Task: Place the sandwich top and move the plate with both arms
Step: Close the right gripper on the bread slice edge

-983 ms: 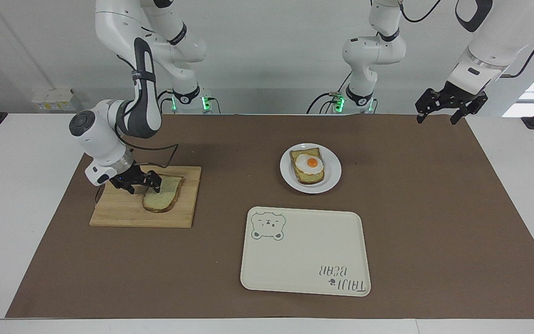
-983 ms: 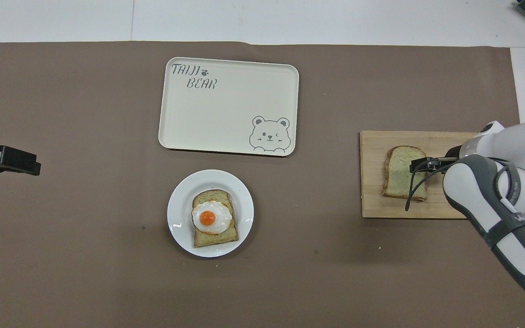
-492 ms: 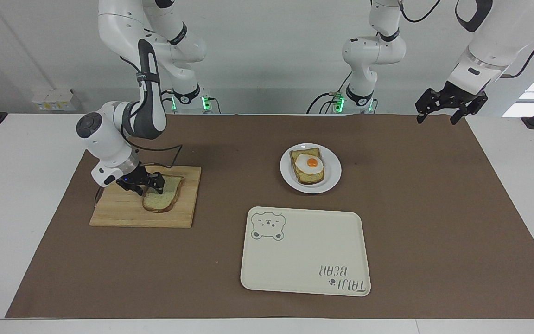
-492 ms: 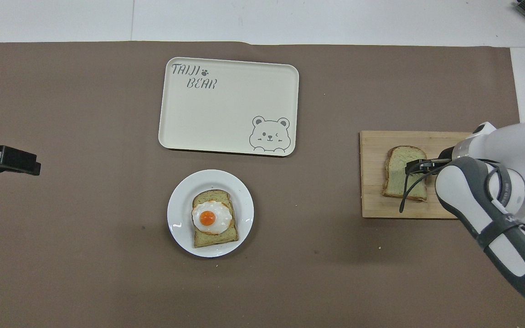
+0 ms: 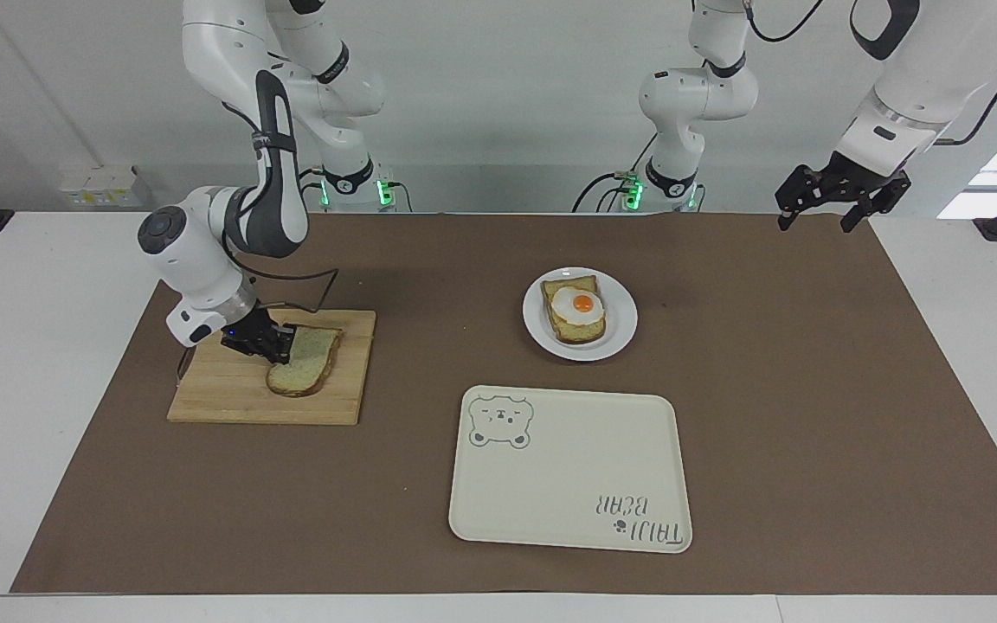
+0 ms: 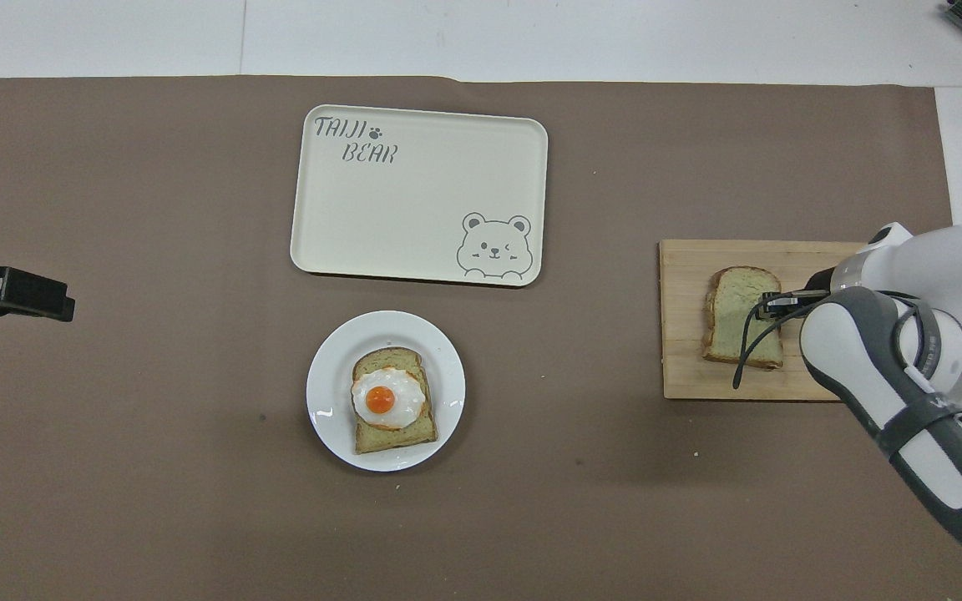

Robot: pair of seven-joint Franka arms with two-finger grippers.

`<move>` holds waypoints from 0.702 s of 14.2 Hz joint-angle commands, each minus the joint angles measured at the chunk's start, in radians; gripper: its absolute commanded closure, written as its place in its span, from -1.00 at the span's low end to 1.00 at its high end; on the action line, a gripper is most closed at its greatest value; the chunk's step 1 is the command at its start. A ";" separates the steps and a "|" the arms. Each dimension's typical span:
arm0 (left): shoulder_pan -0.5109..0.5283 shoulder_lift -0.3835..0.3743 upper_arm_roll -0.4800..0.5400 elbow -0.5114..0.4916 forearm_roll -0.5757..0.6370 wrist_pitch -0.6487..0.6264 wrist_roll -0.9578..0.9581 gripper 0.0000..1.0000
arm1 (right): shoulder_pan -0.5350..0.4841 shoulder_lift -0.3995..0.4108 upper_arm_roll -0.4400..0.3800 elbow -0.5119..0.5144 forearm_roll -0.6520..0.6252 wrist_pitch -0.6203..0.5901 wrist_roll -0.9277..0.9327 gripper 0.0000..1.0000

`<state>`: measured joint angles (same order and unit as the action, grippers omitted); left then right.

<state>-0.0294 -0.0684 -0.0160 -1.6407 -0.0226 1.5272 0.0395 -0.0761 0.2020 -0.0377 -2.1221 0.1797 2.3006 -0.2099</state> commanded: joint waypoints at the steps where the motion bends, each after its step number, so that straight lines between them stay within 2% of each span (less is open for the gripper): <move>1: 0.016 -0.024 -0.010 -0.025 0.010 0.016 -0.007 -1.00 | 0.015 0.010 0.010 -0.019 0.043 0.026 0.009 1.00; 6: 0.016 -0.024 -0.010 -0.025 0.010 0.016 -0.007 -1.00 | 0.016 0.004 0.009 0.016 0.041 0.014 -0.005 1.00; 10: 0.016 -0.024 -0.010 -0.025 0.010 0.016 -0.007 -1.00 | 0.016 -0.050 0.009 0.057 0.032 -0.073 -0.025 1.00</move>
<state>-0.0294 -0.0684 -0.0160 -1.6407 -0.0226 1.5275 0.0395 -0.0574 0.1911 -0.0306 -2.0784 0.1850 2.2755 -0.2072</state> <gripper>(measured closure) 0.000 0.934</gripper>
